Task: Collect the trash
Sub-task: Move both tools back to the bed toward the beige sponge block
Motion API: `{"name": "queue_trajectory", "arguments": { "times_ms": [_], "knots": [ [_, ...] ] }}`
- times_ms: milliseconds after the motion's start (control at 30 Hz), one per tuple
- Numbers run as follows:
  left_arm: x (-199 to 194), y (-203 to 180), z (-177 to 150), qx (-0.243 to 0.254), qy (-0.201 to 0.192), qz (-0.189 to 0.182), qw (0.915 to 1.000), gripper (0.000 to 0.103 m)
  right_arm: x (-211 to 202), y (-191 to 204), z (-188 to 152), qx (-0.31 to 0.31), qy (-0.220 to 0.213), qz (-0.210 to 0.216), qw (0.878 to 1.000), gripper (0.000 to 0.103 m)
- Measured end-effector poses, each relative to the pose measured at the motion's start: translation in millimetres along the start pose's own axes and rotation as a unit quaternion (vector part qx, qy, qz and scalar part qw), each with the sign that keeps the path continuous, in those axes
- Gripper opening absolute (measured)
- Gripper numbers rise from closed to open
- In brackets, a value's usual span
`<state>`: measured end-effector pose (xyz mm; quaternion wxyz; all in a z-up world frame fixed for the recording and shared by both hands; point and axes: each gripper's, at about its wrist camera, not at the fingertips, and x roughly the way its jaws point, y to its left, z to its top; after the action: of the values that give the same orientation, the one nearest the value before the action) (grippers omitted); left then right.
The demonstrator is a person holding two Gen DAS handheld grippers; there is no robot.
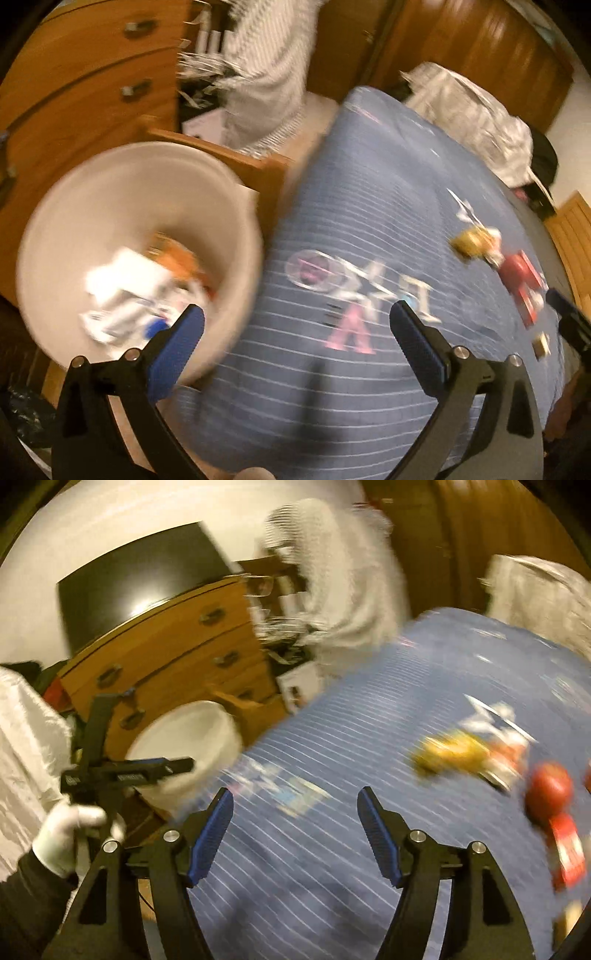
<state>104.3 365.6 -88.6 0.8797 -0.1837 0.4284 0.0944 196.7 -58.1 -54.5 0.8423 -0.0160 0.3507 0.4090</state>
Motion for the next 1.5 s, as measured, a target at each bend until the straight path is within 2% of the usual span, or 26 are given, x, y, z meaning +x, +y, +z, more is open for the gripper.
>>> {"name": "queue_trajectory", "arguments": {
  "times_ms": [100,300,400,500,733,967,1000,1067,1100,1167,1200,1267,1300,1433,1500],
  "knots": [
    [16,-40,-7,0.026,0.015,-0.016,0.9994,0.097,-47,-64,-44,0.041,-0.009,-0.043,0.998,0.071],
    [37,-120,-26,0.076,0.037,-0.050,0.9951,0.097,-119,-176,-104,0.100,-0.016,-0.120,0.988,0.071],
    [46,-155,-35,0.094,0.049,-0.069,0.9920,0.097,-133,-232,-119,0.136,-0.010,-0.138,0.981,0.069],
    [54,-190,-43,0.113,0.058,-0.081,0.9886,0.097,-119,-264,-118,0.150,0.011,-0.139,0.979,0.068],
    [64,-243,-52,0.147,0.069,-0.099,0.9817,0.097,-74,-278,-94,0.132,0.049,-0.135,0.981,0.068],
    [71,-260,-57,0.150,0.075,-0.103,0.9804,0.097,-52,-280,-81,0.134,0.066,-0.137,0.979,0.069],
    [71,-260,-57,0.149,0.075,-0.102,0.9806,0.097,-54,-273,-80,0.138,0.071,-0.102,0.983,0.069],
    [72,-260,-57,0.148,0.074,-0.100,0.9812,0.097,-61,-253,-77,0.143,0.072,0.024,0.987,0.065],
    [73,-259,-57,0.146,0.075,-0.099,0.9816,0.097,-72,-231,-72,0.112,0.059,0.075,0.989,0.065],
    [77,-261,-57,0.144,0.078,-0.098,0.9817,0.097,-90,-223,-66,0.088,0.034,0.047,0.994,0.065],
    [79,-264,-57,0.145,0.080,-0.100,0.9812,0.097,-101,-229,-66,0.094,0.020,0.018,0.995,0.065],
    [79,-269,-60,0.150,0.081,-0.103,0.9799,0.097,-111,-246,-73,0.087,0.028,-0.063,0.994,0.065],
    [80,-272,-62,0.154,0.082,-0.106,0.9790,0.097,-112,-253,-79,0.088,0.040,-0.082,0.992,0.065],
    [86,-286,-69,0.166,0.091,-0.112,0.9755,0.097,-110,-268,-110,0.078,0.089,-0.111,0.987,0.065],
    [91,-294,-72,0.173,0.095,-0.113,0.9737,0.097,-109,-270,-122,0.078,0.094,-0.110,0.986,0.065]
  ]
}}
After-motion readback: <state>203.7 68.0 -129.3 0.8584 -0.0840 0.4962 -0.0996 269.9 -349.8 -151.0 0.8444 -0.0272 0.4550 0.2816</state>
